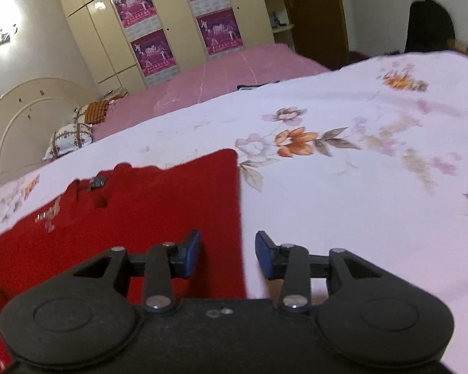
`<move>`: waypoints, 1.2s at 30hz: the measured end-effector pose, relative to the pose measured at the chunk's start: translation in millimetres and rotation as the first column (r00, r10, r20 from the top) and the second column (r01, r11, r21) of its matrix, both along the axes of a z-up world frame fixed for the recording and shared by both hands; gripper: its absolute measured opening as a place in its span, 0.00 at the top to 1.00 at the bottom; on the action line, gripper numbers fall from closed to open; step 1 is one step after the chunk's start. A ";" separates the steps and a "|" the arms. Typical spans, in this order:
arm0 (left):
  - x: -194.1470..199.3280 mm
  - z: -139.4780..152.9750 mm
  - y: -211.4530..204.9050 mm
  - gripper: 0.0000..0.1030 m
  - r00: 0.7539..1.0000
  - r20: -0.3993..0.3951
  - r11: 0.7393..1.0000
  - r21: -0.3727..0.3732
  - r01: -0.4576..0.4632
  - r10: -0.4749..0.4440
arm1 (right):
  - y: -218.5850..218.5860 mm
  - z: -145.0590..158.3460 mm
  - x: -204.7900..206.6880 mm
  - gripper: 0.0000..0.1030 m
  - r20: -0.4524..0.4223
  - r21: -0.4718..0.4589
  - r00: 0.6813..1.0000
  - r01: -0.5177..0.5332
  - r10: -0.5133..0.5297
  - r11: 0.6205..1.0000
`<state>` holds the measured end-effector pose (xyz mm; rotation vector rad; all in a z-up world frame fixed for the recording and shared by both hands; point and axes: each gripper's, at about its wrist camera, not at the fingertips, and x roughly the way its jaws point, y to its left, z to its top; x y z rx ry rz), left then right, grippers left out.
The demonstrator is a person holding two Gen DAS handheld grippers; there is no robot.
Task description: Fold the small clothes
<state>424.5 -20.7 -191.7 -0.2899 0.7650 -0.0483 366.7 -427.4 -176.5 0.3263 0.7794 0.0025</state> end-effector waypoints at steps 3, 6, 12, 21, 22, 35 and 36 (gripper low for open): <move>8.7 -19.5 -9.3 0.12 0.998 -0.061 1.000 0.011 0.000 0.001 | 1.1 -8.6 27.3 0.62 -0.002 0.030 1.000 0.005 -0.005 1.000; 9.0 -23.4 -17.0 0.12 0.999 -0.042 0.996 0.081 0.024 -0.021 | -4.4 -18.1 50.1 0.66 -0.015 0.082 0.999 0.033 -0.032 0.996; 10.3 -22.4 -24.6 0.12 0.999 -0.044 0.992 0.126 0.031 -0.025 | -5.3 -14.5 49.3 0.92 0.004 0.051 1.000 0.027 -0.027 0.998; 18.8 -26.6 -26.1 0.12 0.999 -0.049 0.987 0.158 0.028 -0.020 | 13.9 -21.9 41.1 0.89 0.054 -0.183 0.998 0.051 -0.042 0.982; 17.8 -23.7 -25.3 0.12 0.999 -0.052 0.989 0.149 0.023 -0.016 | 13.3 -18.0 39.1 0.84 0.059 -0.189 0.997 0.067 -0.056 0.980; -2.2 -2.6 -21.8 0.12 0.997 -0.076 0.985 0.171 0.020 -0.007 | 64.5 3.8 10.2 0.73 0.034 -0.200 0.991 -0.120 0.129 0.972; -6.7 1.9 -13.7 0.12 0.997 -0.076 0.988 0.155 0.002 0.010 | 68.1 10.2 6.8 0.73 0.048 -0.181 0.988 -0.136 0.147 0.974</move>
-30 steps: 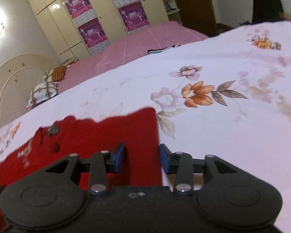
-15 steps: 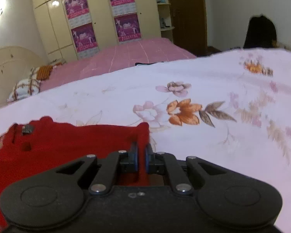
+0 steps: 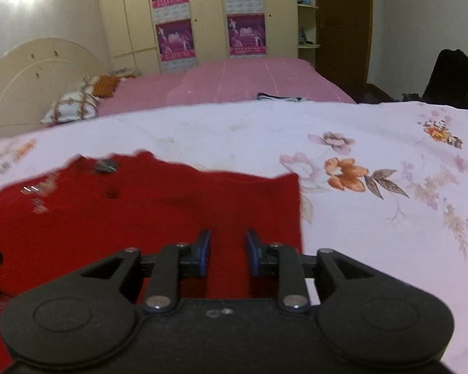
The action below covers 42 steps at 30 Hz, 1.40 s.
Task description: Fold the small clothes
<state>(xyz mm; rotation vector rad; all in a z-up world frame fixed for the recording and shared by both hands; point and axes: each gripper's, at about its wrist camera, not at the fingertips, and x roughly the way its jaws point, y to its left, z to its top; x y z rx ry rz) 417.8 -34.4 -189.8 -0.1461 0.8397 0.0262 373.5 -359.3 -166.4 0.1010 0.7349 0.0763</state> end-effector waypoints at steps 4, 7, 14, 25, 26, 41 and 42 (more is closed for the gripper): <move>-19.1 7.6 48.7 0.12 0.992 -0.051 0.991 -0.061 -0.115 0.112 | 28.7 19.2 -17.4 0.70 0.027 0.056 0.996 -0.081 0.079 0.995; -35.5 7.3 93.1 0.12 0.979 -0.062 0.976 -0.087 -0.201 0.196 | 59.7 22.2 -25.8 0.69 0.016 0.081 0.989 -0.145 0.144 0.986; -61.4 -0.3 199.0 0.00 0.935 -0.055 0.927 -0.119 -0.355 0.351 | 145.2 20.1 -38.7 0.56 0.010 0.084 0.972 -0.235 0.235 0.968; -59.0 -35.9 344.9 0.08 0.839 -0.078 0.766 -0.370 -0.526 0.539 | 240.0 13.8 -26.4 0.56 -0.015 0.070 0.965 -0.260 0.261 0.963; -54.8 -38.7 350.8 0.08 0.838 -0.066 0.760 -0.387 -0.522 0.542 | 243.7 12.7 -25.3 0.56 -0.015 0.064 0.966 -0.255 0.257 0.965; -20.2 -49.4 363.8 0.95 0.802 0.017 0.694 -0.511 -0.507 0.598 | 259.2 3.8 -18.8 0.56 -0.003 -0.035 0.980 -0.200 0.200 0.979; -17.5 -43.6 357.9 0.95 0.815 0.040 0.714 -0.509 -0.481 0.578 | 260.5 0.7 -18.1 0.56 -0.008 -0.062 0.981 -0.196 0.195 0.979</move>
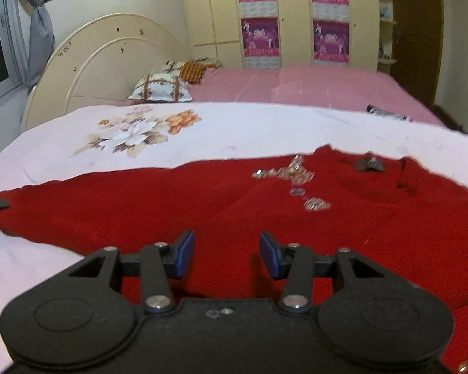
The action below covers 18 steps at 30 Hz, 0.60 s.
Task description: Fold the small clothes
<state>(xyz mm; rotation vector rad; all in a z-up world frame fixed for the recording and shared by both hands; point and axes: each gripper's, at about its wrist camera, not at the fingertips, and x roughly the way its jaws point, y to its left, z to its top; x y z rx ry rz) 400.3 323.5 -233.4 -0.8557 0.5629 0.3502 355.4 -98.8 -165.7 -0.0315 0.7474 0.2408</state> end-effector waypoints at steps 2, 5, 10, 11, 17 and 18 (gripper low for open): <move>5.0 14.2 -12.7 0.95 0.998 0.031 0.998 0.028 0.049 -0.050 | 1.6 -15.5 3.4 0.57 -0.058 -0.028 0.998 0.002 -0.004 1.000; 15.1 44.1 -49.8 0.95 0.982 0.081 0.980 0.111 0.164 -0.173 | 6.6 -25.4 -1.2 0.57 -0.022 -0.080 0.999 -0.032 0.031 0.996; 42.4 86.7 -152.4 0.95 0.885 0.137 0.886 0.213 0.412 -0.445 | -31.9 -2.0 1.3 0.60 -0.055 0.142 0.997 0.057 -0.049 0.988; 44.5 92.4 -174.2 0.95 0.857 0.141 0.859 0.230 0.458 -0.495 | -42.7 4.7 -2.7 0.59 -0.034 0.156 0.997 0.074 -0.069 0.985; 55.1 87.9 -335.8 0.95 0.642 0.063 0.634 0.259 0.729 -0.764 | -130.0 26.8 -21.9 0.57 -0.024 0.227 0.983 0.183 -0.183 0.957; 55.0 81.2 -356.8 0.95 0.615 0.034 0.601 0.261 0.756 -0.788 | -144.3 27.0 -25.3 0.56 -0.028 0.224 0.979 0.204 -0.203 0.953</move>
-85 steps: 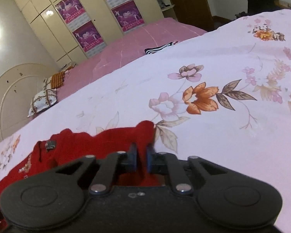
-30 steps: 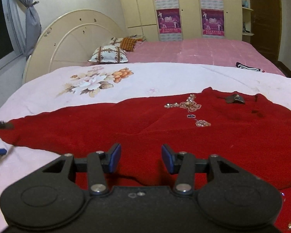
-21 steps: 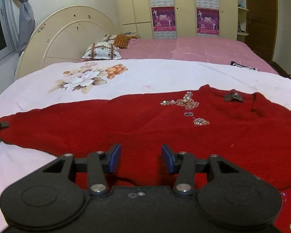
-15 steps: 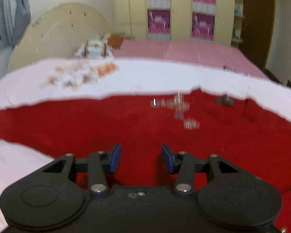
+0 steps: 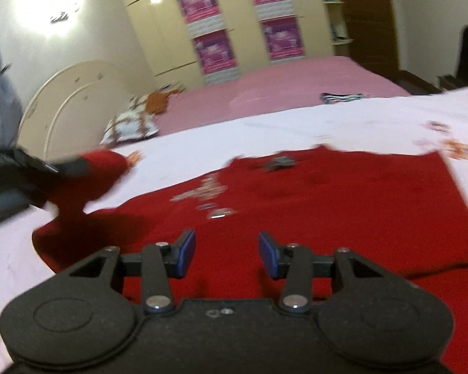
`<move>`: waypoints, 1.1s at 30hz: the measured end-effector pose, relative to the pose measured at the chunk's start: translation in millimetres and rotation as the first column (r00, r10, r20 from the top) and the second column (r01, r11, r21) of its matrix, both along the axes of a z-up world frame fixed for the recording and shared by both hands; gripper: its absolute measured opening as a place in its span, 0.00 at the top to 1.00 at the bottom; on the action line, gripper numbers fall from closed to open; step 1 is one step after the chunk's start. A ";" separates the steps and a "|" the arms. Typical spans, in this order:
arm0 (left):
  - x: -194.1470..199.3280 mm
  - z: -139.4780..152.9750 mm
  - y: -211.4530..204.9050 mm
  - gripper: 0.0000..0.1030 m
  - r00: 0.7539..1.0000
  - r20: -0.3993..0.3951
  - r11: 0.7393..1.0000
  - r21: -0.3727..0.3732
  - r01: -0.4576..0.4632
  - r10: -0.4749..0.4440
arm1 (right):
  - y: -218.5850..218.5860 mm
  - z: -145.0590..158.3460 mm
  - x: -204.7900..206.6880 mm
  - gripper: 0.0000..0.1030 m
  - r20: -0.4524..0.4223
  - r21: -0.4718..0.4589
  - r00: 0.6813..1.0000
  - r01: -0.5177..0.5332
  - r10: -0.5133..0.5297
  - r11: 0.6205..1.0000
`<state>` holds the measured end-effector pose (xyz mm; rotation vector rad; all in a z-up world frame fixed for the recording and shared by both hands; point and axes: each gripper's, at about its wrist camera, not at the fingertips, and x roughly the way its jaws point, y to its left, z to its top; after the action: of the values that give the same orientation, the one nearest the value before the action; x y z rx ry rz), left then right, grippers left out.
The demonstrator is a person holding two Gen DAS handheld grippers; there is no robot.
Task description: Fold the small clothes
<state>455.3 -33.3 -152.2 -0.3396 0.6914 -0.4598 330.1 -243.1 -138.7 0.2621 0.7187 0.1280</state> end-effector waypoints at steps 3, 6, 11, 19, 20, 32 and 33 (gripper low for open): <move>-0.7 -24.6 -60.2 0.94 0.995 -0.062 0.984 0.156 0.087 -0.078 | -38.1 -5.1 -9.2 0.54 -0.029 0.012 0.999 0.046 -0.046 0.999; -6.2 -34.7 -92.7 0.94 0.983 -0.125 0.945 0.281 0.168 -0.137 | -63.5 -15.1 -16.3 0.53 -0.069 0.061 0.995 0.076 -0.072 0.995; -21.0 -9.8 -93.0 0.48 0.994 -0.044 0.961 0.256 0.106 -0.098 | -78.1 -20.3 -18.9 0.49 -0.073 0.095 0.995 0.081 -0.074 0.992; -40.9 22.9 -21.4 0.30 0.998 -0.020 0.985 0.159 -0.062 0.066 | -68.0 -10.5 -18.5 0.48 -0.027 0.054 0.999 -0.021 0.022 0.998; -38.9 22.0 -9.8 0.30 0.994 -0.027 0.981 0.169 -0.099 0.105 | -61.0 -7.9 -18.3 0.48 -0.016 0.042 0.999 -0.049 0.049 0.998; -20.6 -46.5 79.9 0.30 0.921 -0.133 0.900 0.301 -0.315 0.367 | 45.8 -27.4 0.4 0.58 -0.018 -0.296 0.970 -0.239 0.244 0.925; -18.5 -51.6 78.2 0.30 0.920 -0.138 0.898 0.310 -0.311 0.366 | 49.4 -30.6 3.6 0.70 -0.025 -0.316 0.968 -0.243 0.248 0.917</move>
<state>436.7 44.9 -203.8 -0.2289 0.8566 0.0112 333.7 -193.7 -169.3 -0.1397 0.7437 0.2505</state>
